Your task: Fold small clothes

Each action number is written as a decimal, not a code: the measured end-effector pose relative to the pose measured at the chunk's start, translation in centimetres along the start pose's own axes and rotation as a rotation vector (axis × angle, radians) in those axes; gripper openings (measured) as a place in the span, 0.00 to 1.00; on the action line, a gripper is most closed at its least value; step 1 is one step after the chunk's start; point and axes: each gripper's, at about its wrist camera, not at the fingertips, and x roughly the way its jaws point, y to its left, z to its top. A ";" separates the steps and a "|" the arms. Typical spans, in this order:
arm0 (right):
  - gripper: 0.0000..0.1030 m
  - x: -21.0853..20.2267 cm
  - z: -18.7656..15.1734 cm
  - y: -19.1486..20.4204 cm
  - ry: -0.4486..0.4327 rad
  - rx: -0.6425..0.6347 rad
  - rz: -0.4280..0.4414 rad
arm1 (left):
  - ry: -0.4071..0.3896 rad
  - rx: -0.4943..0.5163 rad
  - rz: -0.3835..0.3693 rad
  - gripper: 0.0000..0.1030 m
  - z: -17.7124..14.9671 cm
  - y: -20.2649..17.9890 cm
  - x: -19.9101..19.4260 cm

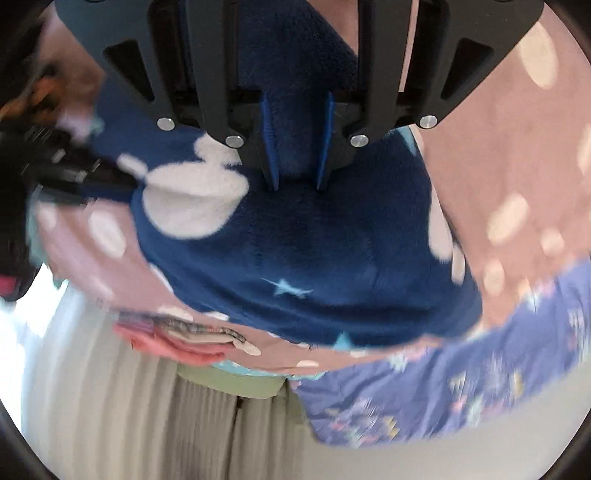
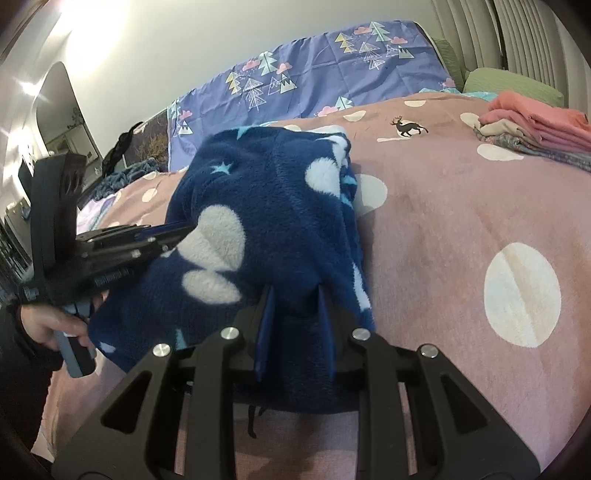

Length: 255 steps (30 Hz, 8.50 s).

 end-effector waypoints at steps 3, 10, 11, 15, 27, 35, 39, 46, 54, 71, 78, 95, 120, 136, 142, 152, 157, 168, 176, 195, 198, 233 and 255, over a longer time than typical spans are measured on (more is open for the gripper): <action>0.22 -0.3 0.4 0.6 0.009 -0.028 -0.026 | 0.008 0.110 0.099 0.22 0.0 -1.9 0.1; 0.25 -2.8 5.5 4.4 -0.130 -0.125 -0.023 | 0.011 0.094 0.126 0.19 0.4 -1.9 0.2; 0.25 -2.7 6.3 4.7 -0.147 -0.133 -0.015 | 0.015 0.092 0.121 0.19 0.5 -1.8 0.2; 0.32 4.1 7.8 3.5 0.063 -0.095 -0.025 | 0.008 0.070 0.100 0.20 0.4 -1.4 -0.1; 0.33 6.2 6.9 3.0 0.048 -0.109 -0.074 | -0.132 0.050 0.191 0.18 8.6 2.3 0.9; 0.33 6.4 5.9 2.5 -0.017 -0.103 -0.079 | 0.038 0.068 0.299 0.14 6.8 3.9 7.8; 0.33 6.0 5.6 2.3 -0.026 -0.107 -0.062 | -0.026 -0.109 0.124 0.24 8.5 6.6 4.5; 0.33 6.0 5.6 2.2 -0.031 -0.108 -0.053 | -0.030 -0.196 0.210 0.34 9.9 11.2 6.5; 0.34 6.1 5.6 1.9 -0.028 -0.099 -0.037 | 0.034 -0.238 0.221 0.41 9.1 12.1 10.3; 0.34 3.4 5.3 1.2 -0.091 -0.081 0.021 | -0.018 -0.031 0.087 0.49 4.1 3.1 3.7; 0.40 -3.0 4.5 1.6 -0.222 -0.083 0.048 | -0.024 -0.041 0.078 0.49 3.9 3.4 3.1; 0.47 -0.6 3.7 -0.4 -0.017 -0.017 0.054 | -0.052 0.116 0.084 0.62 0.3 -2.9 -0.9; 0.51 0.0 -0.9 -3.4 0.181 0.164 0.022 | -0.092 0.069 0.132 0.64 0.0 -3.5 -1.7; 0.36 -4.1 0.3 -1.0 0.019 0.043 -0.091 | 0.008 0.148 0.115 0.25 -0.9 -5.5 -2.0; 0.32 -6.1 1.2 3.0 -0.116 -0.124 0.030 | -0.009 0.123 0.098 0.25 -1.3 -5.2 -2.2; 0.39 0.7 0.4 2.9 0.114 -0.095 -0.066 | -0.030 0.114 0.081 0.27 -1.7 -5.2 -2.1; 0.77 -2.5 0.6 0.3 0.087 0.116 0.070 | -0.041 0.102 0.083 0.27 -1.9 -5.1 -2.4; 0.80 -2.1 -2.6 -2.9 0.237 0.344 0.106 | -0.040 0.097 0.100 0.27 -1.7 -5.1 -2.5; 0.84 -0.6 -1.6 -3.7 0.248 0.423 0.175 | -0.042 0.096 0.100 0.27 -1.8 -5.1 -2.5; 0.92 4.6 0.5 -2.5 0.150 0.581 0.203 | -0.052 0.042 0.044 0.28 -1.4 -4.3 -2.2; 0.88 4.5 0.4 -2.5 0.129 0.585 0.183 | -0.056 0.023 0.032 0.28 -1.4 -4.0 -2.3; 0.87 4.5 -0.1 -3.3 0.194 0.613 0.200 | -0.161 -0.013 0.094 0.14 3.1 -0.6 -3.7; 0.89 4.2 -0.4 -3.2 0.187 0.584 0.206 | 0.050 0.002 -0.154 0.30 6.0 0.6 7.5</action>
